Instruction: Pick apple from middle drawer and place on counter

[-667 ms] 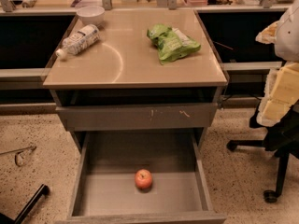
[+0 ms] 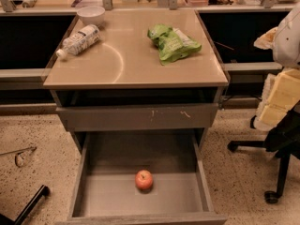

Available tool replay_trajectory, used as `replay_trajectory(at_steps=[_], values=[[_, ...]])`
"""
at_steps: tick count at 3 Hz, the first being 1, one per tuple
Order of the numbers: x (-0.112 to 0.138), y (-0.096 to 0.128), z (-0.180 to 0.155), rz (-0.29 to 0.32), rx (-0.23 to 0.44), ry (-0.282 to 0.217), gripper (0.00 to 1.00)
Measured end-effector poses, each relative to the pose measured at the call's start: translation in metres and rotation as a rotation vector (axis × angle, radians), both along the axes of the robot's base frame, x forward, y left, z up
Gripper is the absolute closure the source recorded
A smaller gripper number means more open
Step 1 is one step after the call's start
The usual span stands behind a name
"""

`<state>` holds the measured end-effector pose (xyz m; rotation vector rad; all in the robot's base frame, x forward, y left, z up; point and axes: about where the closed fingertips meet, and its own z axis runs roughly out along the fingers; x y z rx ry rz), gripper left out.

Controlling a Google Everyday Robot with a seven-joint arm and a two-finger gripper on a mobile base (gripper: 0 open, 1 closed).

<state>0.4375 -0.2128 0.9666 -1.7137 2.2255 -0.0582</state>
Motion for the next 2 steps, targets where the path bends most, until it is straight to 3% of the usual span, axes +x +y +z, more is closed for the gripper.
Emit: replay_trajectory(at_steps=[1, 2], values=[[-0.011, 0.030, -0.037, 0.031, 0.110, 0.016, 0.00], [-0.022, 0.092, -0.136, 0.027, 0.284, 0.085, 0.00]])
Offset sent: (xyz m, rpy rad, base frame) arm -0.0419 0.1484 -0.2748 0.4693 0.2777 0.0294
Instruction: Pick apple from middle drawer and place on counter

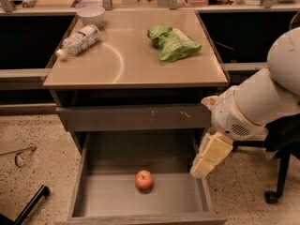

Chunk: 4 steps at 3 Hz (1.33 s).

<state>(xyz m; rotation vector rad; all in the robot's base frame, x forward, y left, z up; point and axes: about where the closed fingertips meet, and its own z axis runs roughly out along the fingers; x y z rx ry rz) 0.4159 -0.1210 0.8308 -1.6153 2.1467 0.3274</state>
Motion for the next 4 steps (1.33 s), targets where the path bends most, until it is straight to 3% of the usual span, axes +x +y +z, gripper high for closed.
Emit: replay_trajectory(at_steps=[1, 2, 3, 4], values=[[0.000, 0.000, 0.000, 0.000, 0.000, 0.000, 0.00], [0.017, 0.028, -0.028, 0.054, 0.075, -0.012, 0.00], [0.051, 0.077, -0.096, 0.132, 0.164, -0.024, 0.00], [0.086, 0.114, -0.151, 0.130, 0.272, -0.060, 0.00]])
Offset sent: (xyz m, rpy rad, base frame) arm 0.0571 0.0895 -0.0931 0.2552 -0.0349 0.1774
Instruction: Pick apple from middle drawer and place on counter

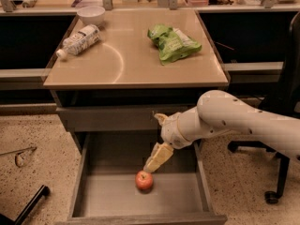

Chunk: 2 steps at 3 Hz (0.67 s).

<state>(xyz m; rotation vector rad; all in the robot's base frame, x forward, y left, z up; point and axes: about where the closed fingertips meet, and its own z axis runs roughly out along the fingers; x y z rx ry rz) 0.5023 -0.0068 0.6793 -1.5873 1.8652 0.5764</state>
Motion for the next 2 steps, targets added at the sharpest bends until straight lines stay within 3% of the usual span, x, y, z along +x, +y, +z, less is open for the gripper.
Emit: replay_trajectory(at_steps=[1, 2], values=[[0.000, 0.000, 0.000, 0.000, 0.000, 0.000, 0.00], [0.003, 0.007, -0.023, -0.008, 0.011, -0.006, 0.00]])
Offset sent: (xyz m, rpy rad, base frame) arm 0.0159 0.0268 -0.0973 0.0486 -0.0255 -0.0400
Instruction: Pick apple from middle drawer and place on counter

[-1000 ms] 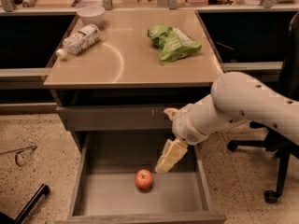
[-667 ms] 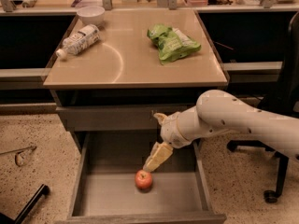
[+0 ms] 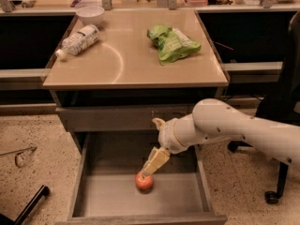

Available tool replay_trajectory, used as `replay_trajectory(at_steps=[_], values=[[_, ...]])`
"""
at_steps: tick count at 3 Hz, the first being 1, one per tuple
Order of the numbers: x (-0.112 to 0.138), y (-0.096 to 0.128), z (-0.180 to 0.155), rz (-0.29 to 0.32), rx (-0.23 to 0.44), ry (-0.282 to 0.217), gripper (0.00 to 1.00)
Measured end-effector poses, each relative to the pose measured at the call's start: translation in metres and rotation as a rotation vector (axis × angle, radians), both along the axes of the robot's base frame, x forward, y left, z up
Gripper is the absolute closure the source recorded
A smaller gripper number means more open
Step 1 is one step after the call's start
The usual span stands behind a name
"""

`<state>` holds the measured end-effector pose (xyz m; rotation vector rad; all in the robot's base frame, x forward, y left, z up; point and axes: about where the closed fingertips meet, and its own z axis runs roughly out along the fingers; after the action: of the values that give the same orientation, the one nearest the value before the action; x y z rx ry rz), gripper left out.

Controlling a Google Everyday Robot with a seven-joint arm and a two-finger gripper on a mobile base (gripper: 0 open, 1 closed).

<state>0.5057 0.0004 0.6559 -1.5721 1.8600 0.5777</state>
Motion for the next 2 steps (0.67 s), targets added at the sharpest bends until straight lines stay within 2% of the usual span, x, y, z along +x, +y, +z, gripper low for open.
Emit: replay_trajectory(at_steps=[1, 2], values=[[-0.004, 0.022, -0.084, -0.009, 0.011, 0.027, 0.00], [0.008, 0.039, -0.164, -0.054, 0.009, 0.035, 0.00]])
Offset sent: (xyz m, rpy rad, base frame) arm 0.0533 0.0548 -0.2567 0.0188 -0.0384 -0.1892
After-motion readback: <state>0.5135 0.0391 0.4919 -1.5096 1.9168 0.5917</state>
